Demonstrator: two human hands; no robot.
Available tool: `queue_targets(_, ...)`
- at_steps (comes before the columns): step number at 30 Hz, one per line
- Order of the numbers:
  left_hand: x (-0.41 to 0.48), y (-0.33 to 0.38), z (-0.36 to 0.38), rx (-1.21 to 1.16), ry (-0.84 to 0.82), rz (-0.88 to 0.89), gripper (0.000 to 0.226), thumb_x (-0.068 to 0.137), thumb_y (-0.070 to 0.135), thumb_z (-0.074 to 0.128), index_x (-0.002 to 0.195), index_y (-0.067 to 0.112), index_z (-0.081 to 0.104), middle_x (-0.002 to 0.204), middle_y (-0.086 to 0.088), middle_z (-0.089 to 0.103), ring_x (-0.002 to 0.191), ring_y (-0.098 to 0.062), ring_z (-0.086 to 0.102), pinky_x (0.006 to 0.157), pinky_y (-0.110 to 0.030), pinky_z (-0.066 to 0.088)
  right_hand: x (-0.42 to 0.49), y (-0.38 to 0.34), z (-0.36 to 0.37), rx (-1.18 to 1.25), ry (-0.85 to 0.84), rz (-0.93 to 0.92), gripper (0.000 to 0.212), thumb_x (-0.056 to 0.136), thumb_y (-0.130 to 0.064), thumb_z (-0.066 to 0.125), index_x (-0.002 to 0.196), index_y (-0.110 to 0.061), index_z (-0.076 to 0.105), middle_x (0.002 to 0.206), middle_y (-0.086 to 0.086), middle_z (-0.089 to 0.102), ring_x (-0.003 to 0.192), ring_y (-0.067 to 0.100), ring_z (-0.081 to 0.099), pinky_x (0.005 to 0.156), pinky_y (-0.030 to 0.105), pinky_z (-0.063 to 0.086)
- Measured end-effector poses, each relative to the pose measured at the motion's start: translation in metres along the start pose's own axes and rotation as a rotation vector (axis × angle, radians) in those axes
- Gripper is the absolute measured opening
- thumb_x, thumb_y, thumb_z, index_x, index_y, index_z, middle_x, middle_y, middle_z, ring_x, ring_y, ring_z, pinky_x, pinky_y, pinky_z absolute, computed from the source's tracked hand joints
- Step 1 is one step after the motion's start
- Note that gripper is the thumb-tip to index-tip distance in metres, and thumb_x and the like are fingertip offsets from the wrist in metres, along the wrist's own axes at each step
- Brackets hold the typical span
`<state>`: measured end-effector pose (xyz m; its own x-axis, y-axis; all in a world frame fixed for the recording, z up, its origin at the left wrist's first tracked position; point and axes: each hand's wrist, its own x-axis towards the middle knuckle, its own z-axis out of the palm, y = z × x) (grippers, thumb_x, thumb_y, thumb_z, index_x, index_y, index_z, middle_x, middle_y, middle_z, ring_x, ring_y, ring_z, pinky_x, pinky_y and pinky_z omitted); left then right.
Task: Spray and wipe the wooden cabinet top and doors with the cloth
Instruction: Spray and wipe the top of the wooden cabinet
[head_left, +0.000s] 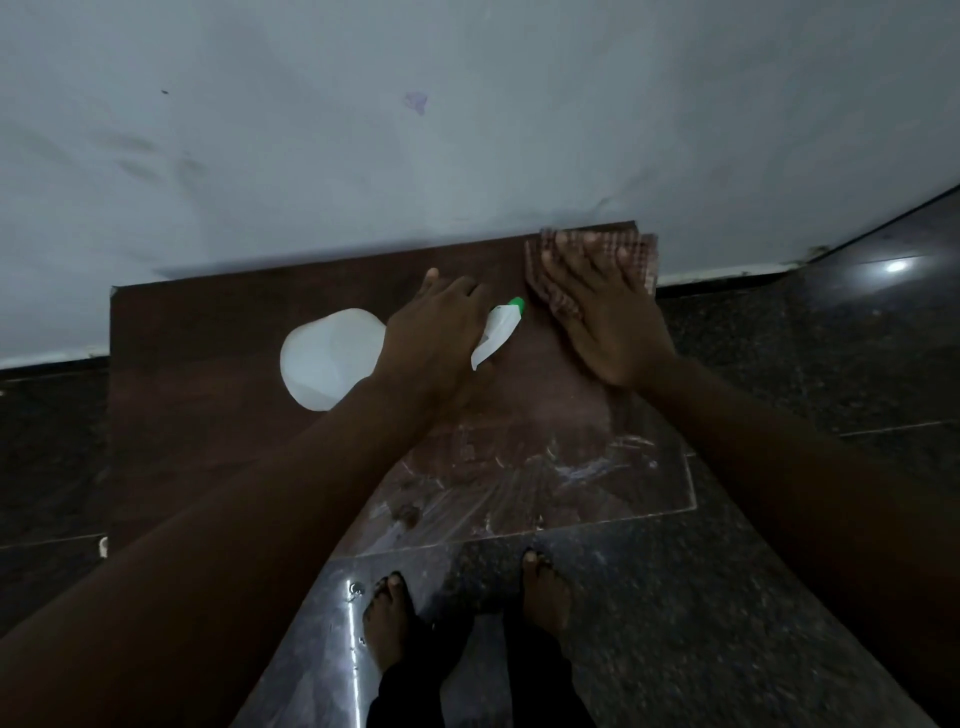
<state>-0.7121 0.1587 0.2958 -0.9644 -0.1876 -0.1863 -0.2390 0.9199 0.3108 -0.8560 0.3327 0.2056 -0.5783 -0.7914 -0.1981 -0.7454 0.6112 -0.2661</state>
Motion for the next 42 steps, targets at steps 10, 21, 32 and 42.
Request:
queue_targets(10,0.004,0.002,0.006,-0.041,-0.028,-0.014,0.047,0.065,0.021,0.078,0.106,0.009,0.058,0.099,-0.007,0.059,0.097,-0.032,0.058,0.109,-0.041,0.035,-0.055,-0.007,0.015,0.014,0.021,0.029,0.061,0.103,-0.043,0.019,0.160,-0.020,0.023,0.169,0.003,0.014,0.156,0.028,0.009,0.126,0.052,0.007)
queue_targets(21,0.009,0.010,0.003,-0.006,-0.045,0.009,0.047,0.071,0.024,0.078,0.111,0.011,0.057,0.107,-0.006,0.059,0.103,-0.028,0.054,0.102,-0.039,0.037,0.004,0.002,-0.003,0.033,0.013,0.079,0.071,0.096,-0.049,0.009,0.160,-0.021,0.021,0.169,0.003,0.013,0.157,0.028,0.006,0.126,0.050,0.003)
queue_targets(32,-0.010,-0.011,0.006,-0.017,0.069,-0.014,0.031,0.072,0.028,0.060,0.095,0.007,0.059,0.090,-0.013,0.060,0.088,-0.041,0.058,0.105,-0.052,0.038,-0.019,-0.046,0.023,-0.121,-0.102,-0.414,0.057,0.100,-0.041,0.037,0.154,-0.021,0.038,0.161,0.006,0.036,0.151,0.030,0.029,0.124,0.054,0.019)
queue_targets(42,-0.019,-0.027,-0.002,-0.008,0.032,-0.071,0.037,0.068,0.016,0.072,0.100,0.005,0.058,0.099,-0.014,0.059,0.096,-0.037,0.056,0.110,-0.046,0.033,0.026,-0.052,0.010,-0.053,-0.011,-0.089,0.062,0.102,-0.047,0.014,0.160,-0.025,0.021,0.169,-0.001,0.012,0.157,0.026,0.008,0.125,0.054,0.009)
